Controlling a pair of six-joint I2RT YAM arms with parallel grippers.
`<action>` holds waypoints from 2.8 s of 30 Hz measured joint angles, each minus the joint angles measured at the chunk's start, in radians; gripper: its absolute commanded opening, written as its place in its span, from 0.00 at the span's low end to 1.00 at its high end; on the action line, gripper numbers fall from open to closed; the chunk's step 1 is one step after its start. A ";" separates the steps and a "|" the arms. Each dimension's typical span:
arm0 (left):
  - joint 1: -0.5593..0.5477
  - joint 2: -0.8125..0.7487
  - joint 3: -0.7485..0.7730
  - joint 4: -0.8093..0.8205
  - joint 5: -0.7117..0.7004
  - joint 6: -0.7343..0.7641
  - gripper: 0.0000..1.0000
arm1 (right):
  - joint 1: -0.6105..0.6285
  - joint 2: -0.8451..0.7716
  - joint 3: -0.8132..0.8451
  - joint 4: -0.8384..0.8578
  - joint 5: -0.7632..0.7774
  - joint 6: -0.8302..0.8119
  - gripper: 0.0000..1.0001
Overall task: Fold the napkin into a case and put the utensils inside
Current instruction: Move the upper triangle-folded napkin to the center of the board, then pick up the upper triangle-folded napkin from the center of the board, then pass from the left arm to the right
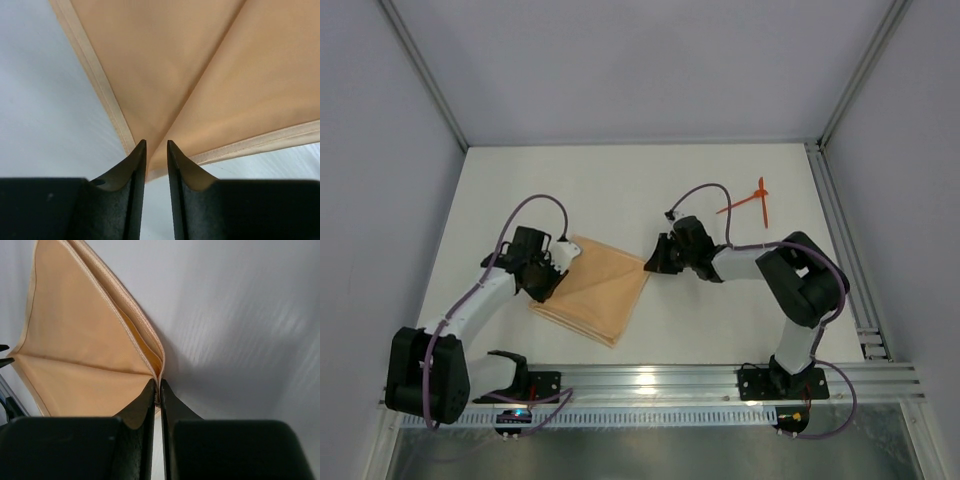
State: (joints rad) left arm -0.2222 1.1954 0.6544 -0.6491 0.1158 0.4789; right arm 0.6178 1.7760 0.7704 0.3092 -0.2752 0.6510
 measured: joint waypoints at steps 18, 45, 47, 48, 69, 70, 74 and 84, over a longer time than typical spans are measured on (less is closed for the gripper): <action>-0.398 -0.032 -0.069 0.082 -0.017 0.303 0.99 | -0.065 0.165 0.286 -0.168 -0.067 -0.089 0.07; -0.559 -0.158 -0.213 0.187 -0.167 0.302 0.00 | -0.053 -0.195 0.058 -0.117 -0.045 -0.211 0.54; -0.559 -0.179 -0.213 0.180 -0.167 0.285 0.00 | -0.023 -0.310 -0.026 -0.050 -0.045 -0.263 0.56; -0.559 -0.188 -0.213 0.177 -0.167 0.278 0.00 | 0.010 -0.370 -0.068 -0.016 -0.039 -0.309 0.57; -0.561 -0.233 -0.161 0.066 -0.154 0.177 0.00 | 0.591 -0.235 -0.458 0.555 0.116 -1.225 0.76; -0.561 -0.233 -0.160 0.061 -0.151 0.175 0.00 | 0.600 -0.195 -0.448 0.583 0.144 -1.237 0.76; -0.561 -0.233 -0.156 0.044 -0.144 0.172 0.00 | 0.637 -0.071 -0.386 0.682 0.247 -1.275 0.77; -0.561 -0.227 -0.126 0.014 -0.109 0.154 0.00 | 0.690 0.039 -0.348 0.802 0.356 -1.290 0.74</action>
State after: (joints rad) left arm -0.7834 0.9684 0.5289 -0.6346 0.0071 0.6331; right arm 1.3083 1.8145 0.4229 1.1114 0.0811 -0.6392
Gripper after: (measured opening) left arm 0.008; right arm 0.749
